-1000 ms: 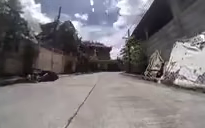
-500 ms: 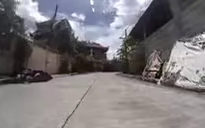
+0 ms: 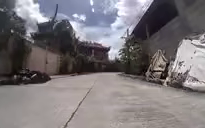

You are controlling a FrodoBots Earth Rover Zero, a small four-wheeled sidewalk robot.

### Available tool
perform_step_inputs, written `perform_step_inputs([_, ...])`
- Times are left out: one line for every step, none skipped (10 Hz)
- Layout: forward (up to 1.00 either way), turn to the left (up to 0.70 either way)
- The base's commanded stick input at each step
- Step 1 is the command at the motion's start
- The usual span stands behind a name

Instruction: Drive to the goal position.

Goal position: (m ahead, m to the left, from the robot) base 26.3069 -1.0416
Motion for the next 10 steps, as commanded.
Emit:
perform_step_inputs([0.70, 0.00])
perform_step_inputs([0.70, 0.00])
perform_step_inputs([0.70, 0.00])
perform_step_inputs([0.70, 0.00])
perform_step_inputs([0.70, 0.00])
perform_step_inputs([0.70, 0.00])
perform_step_inputs([0.70, -0.12])
perform_step_inputs([0.70, -0.25])
perform_step_inputs([0.70, -0.35])
perform_step_inputs([0.70, -0.35])
